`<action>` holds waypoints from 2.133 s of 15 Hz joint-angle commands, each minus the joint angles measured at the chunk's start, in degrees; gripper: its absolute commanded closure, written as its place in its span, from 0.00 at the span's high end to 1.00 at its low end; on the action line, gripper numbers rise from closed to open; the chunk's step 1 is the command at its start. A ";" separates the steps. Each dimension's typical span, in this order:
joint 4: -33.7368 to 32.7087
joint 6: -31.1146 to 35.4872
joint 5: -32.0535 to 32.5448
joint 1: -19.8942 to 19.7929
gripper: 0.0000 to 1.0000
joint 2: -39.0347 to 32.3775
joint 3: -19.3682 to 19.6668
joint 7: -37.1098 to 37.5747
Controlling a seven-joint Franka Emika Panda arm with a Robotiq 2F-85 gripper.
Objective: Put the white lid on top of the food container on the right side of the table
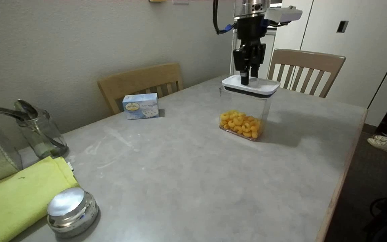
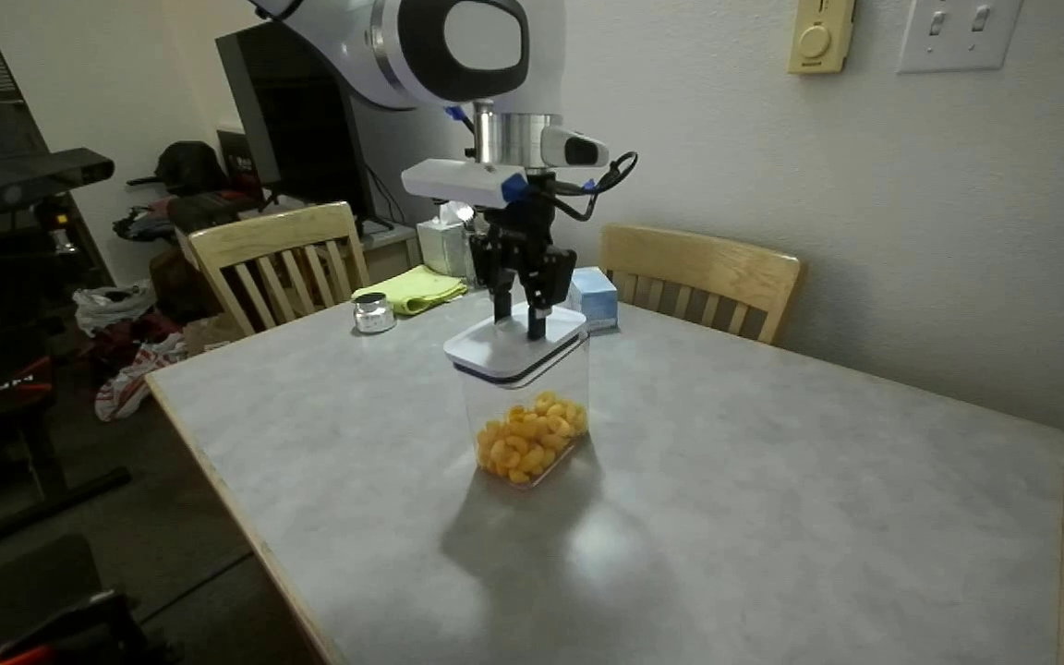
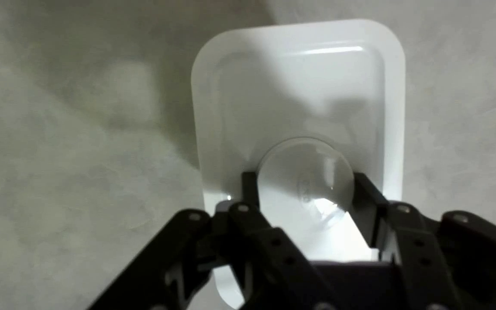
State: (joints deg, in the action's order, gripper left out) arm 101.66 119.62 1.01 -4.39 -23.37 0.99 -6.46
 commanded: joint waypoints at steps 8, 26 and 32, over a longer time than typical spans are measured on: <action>3.02 0.88 -0.20 -0.09 0.29 1.69 0.19 -0.82; 4.23 7.81 -1.78 -0.69 0.29 0.54 -0.41 -3.54; 4.96 8.83 -1.81 -0.75 0.29 0.21 -0.42 -3.78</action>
State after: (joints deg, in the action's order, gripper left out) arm 105.30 126.54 0.34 -4.45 -23.27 0.92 -8.43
